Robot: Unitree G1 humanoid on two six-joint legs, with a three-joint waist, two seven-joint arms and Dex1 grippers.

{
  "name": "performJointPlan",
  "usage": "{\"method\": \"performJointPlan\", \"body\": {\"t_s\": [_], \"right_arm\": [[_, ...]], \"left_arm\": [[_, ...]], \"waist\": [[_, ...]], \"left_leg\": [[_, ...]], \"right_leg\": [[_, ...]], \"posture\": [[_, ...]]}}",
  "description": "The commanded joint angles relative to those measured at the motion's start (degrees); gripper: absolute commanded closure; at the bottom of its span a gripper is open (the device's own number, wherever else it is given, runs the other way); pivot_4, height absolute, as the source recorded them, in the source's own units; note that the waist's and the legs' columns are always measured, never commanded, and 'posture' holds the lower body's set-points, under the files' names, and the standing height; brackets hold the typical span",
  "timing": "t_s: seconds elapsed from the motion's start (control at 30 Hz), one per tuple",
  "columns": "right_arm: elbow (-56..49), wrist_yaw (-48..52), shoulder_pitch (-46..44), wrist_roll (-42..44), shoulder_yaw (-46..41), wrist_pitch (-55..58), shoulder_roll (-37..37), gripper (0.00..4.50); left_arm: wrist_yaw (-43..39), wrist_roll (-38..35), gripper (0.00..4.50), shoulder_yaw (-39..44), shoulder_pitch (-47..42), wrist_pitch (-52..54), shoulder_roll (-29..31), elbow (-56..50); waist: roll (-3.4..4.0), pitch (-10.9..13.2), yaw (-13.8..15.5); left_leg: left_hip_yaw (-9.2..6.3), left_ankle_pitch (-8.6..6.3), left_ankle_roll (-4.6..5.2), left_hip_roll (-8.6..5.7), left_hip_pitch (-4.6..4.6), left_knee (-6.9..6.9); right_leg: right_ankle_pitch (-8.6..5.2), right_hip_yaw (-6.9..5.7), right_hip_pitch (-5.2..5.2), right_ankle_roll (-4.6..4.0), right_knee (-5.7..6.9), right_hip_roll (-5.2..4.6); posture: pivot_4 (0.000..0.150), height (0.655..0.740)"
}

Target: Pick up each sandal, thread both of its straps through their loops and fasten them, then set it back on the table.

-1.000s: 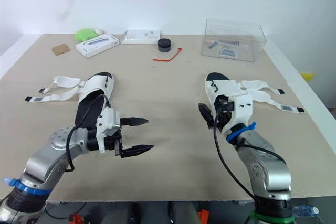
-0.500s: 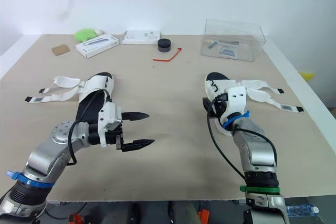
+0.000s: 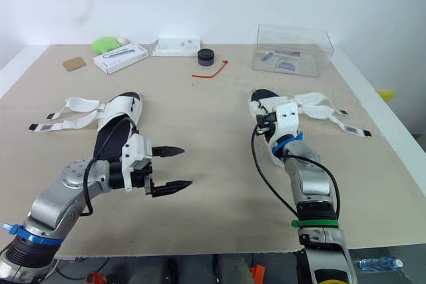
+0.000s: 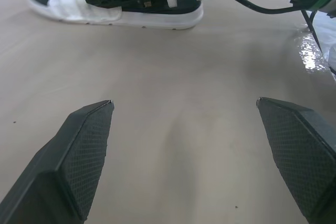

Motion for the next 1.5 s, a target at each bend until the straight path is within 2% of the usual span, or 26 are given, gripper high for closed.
{"method": "performJointPlan", "body": {"t_s": [0.03,0.1,0.2,0.37,0.47,0.57,0.8,1.1,1.5], "right_arm": [[-1.67,4.70,-1.70,1.51,1.17,1.85,-0.67,4.48],[-3.92,9.23,-1.91,3.80,1.99,5.18,-1.54,4.48],[-10.34,21.75,-1.34,8.74,5.30,9.71,-5.62,4.48],[-18.33,42.76,0.12,14.87,10.04,13.52,-16.34,4.48],[-20.84,53.56,0.76,14.46,14.31,9.34,-21.26,4.48],[-20.41,59.70,1.03,11.34,17.97,2.22,-22.83,4.48],[-20.82,61.00,0.59,11.65,21.11,0.79,-18.24,4.48],[-22.36,59.71,3.65,11.31,22.12,1.13,-16.73,4.48],[-18.48,60.38,3.93,9.71,21.81,-1.76,-16.70,4.48]], "left_arm": [[0.50,-1.54,0.00,1.36,0.73,0.33,0.20,-3.23],[0.68,-1.64,0.00,1.75,0.68,0.28,0.10,-3.16],[0.75,-2.55,0.00,3.19,0.17,0.46,0.43,-2.83],[-1.42,-4.19,0.00,6.37,1.06,0.32,3.39,-2.67],[-2.34,-6.10,0.00,8.42,1.94,1.31,4.99,-2.64],[-2.07,-6.02,0.00,8.68,2.82,0.75,4.99,-2.13],[-0.81,-7.84,0.00,9.00,6.94,2.77,5.82,-7.89],[0.04,-7.71,0.00,13.05,11.59,2.41,8.44,-8.71],[-1.67,-5.61,0.00,10.25,10.47,0.27,9.11,-7.88]], "waist": [[0.00,0.00,-0.03],[0.00,0.00,-0.03],[0.03,0.02,-0.06],[0.13,0.10,0.33],[0.12,0.11,0.42],[0.09,0.11,0.42],[0.05,0.14,0.53],[0.05,0.14,0.54],[0.05,0.14,0.63]], "left_leg": [[0.01,0.00,0.00,0.01,0.01,0.00],[0.00,0.00,0.00,0.02,0.02,0.00],[0.01,0.00,0.00,0.03,0.02,0.00],[-0.04,-0.04,0.06,0.03,-0.06,-0.05],[-0.03,-0.11,0.16,0.00,-0.07,-0.03],[0.00,-0.15,0.18,-0.02,-0.06,-0.02],[-0.03,-0.14,0.16,0.00,-0.07,0.00],[-0.02,-0.14,0.16,-0.01,-0.06,0.02],[-0.02,-0.14,0.15,-0.02,-0.04,0.02]], "right_leg": [[0.00,0.01,0.00,-0.01,0.00,0.01],[0.02,0.00,0.00,-0.03,0.01,0.02],[0.02,0.01,-0.01,-0.04,0.01,0.05],[-0.04,-0.04,-0.07,-0.04,-0.01,0.07],[-0.10,-0.06,-0.06,0.02,-0.05,-0.01],[-0.14,-0.06,-0.05,0.09,-0.08,-0.03],[-0.14,-0.07,-0.06,0.05,-0.05,-0.03],[-0.15,-0.11,-0.06,0.02,-0.04,-0.09],[-0.14,-0.15,-0.03,0.01,-0.03,-0.08]], "posture": [[0.150,0.7400],[0.150,0.7400],[0.150,0.7400],[0.150,0.7400],[0.150,0.7400],[0.150,0.7400],[0.150,0.7400],[0.150,0.7400],[0.150,0.7400]]}}
